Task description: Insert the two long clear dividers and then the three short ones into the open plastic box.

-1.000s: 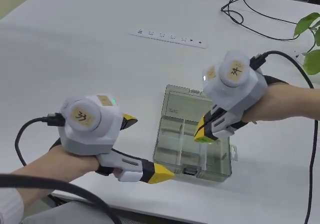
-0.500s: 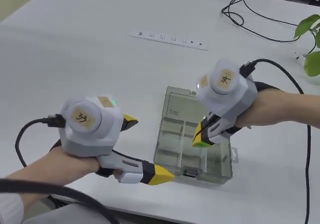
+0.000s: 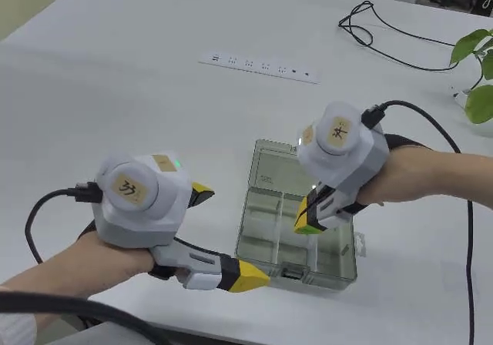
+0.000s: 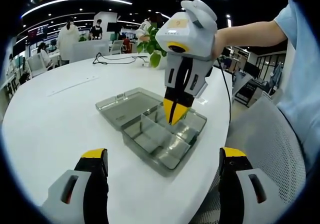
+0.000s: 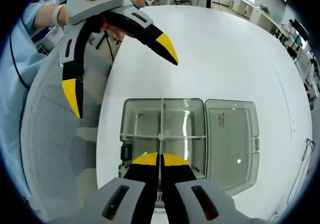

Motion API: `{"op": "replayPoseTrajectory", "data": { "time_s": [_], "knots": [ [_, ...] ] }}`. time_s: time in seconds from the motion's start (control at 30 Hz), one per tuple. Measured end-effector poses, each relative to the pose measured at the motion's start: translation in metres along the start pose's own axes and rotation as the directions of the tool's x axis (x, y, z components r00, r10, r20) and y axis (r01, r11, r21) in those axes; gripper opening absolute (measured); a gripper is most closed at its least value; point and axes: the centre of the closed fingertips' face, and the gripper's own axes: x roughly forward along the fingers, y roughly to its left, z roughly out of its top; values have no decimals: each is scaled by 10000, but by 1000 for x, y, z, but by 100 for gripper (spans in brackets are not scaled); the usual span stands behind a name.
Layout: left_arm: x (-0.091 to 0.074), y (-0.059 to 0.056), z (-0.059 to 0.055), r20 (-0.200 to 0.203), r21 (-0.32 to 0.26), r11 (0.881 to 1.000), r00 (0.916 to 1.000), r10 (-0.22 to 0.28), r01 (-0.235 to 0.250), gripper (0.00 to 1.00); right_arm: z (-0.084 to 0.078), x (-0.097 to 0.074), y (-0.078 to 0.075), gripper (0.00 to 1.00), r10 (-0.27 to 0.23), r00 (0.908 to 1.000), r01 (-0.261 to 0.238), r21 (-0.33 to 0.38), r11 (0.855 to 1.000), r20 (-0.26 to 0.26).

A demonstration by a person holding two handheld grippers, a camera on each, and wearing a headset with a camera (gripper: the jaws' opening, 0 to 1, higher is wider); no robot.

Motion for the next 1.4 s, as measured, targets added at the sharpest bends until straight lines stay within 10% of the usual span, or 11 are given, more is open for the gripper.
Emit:
{"op": "replayPoseTrajectory", "data": {
  "time_s": [0.47,0.93,1.4],
  "knots": [
    [-2,2,3,20,76,10000,10000,46,-47,94,0,0,0,4,3,10000,-2,-436,9990,35],
    [-1,0,5,-8,150,9999,10000,7,-7,94,4,-9,7,44,-36,9928,81,-372,9993,1200],
    [1,0,10,37,220,9997,10000,-67,66,95,15,-25,17,83,-503,9496,544,-47,9985,3093]
  ]
}}
